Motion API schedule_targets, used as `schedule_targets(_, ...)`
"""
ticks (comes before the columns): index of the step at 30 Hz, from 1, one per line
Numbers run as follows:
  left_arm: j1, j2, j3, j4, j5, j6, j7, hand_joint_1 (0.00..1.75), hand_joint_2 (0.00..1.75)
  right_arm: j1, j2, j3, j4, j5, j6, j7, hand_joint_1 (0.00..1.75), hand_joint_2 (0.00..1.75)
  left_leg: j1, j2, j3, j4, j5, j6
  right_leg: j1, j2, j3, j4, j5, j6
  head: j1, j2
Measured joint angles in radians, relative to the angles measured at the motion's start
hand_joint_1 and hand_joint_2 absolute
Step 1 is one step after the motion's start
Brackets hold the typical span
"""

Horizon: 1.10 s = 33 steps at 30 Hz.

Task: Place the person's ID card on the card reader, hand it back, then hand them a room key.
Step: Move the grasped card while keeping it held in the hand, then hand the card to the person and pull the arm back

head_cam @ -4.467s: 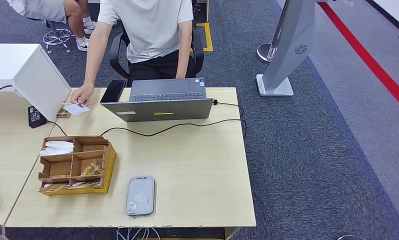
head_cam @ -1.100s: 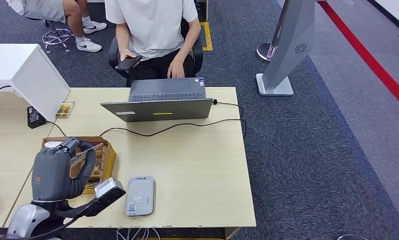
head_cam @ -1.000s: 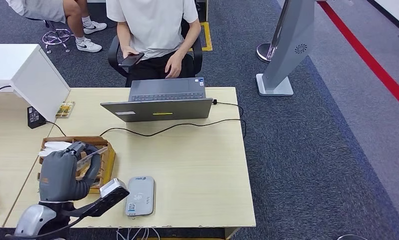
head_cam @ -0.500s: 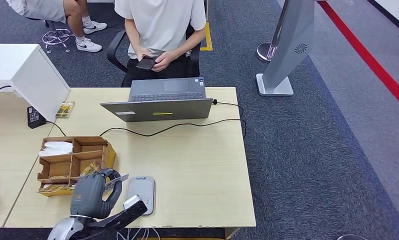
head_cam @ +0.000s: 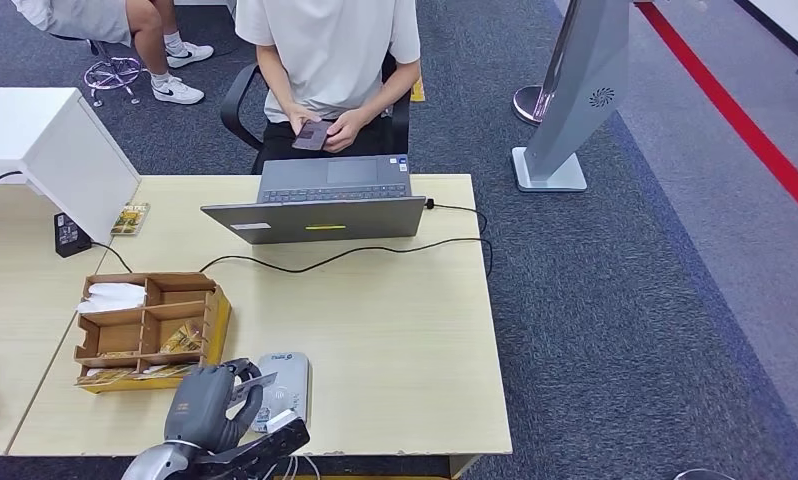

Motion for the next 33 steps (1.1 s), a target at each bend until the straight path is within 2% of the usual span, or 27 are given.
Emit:
schedule_targets(25,-0.009,0.027,-0.048,0.075,0.020,-0.008,0.047,1.75,1.75,-0.003,0.000,-0.003,0.000,0.033,0.000,0.001,0.00,1.75,0.000,0.000,0.000,0.000,0.000,0.000,0.000,0.000,0.000,0.000,0.000,0.000,0.000,0.000)
schedule_targets(33,-0.019,0.025,-0.048,0.071,-0.015,0.060,0.021,1.75,1.75,-0.003,0.001,-0.006,0.000,0.036,0.000,0.001,0.00,1.75,0.000,0.000,0.000,0.000,0.000,0.000,0.000,0.000,0.000,0.000,0.000,0.000,0.000,0.000)
